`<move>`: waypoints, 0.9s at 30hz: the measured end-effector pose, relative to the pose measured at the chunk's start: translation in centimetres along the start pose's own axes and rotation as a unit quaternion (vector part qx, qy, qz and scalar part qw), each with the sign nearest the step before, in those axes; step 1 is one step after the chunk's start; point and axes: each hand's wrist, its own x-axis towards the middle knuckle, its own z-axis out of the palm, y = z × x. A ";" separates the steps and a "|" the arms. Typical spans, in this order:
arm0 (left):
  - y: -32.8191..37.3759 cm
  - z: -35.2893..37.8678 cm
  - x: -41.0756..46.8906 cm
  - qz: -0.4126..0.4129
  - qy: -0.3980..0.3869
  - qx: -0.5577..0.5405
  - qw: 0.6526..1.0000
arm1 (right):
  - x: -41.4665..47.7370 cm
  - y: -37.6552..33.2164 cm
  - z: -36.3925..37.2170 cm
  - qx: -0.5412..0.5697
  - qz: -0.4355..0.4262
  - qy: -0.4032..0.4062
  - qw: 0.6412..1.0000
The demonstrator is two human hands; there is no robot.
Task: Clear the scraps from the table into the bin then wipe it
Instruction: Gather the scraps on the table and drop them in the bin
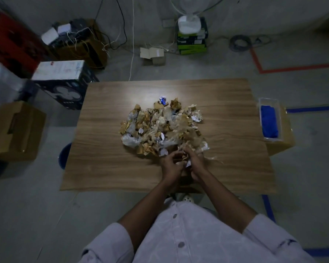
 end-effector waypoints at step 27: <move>5.1 0.8 1.9 -0.237 -0.038 -0.386 0.891 | -5.5 -0.6 -0.3 -0.533 -0.340 0.030 0.774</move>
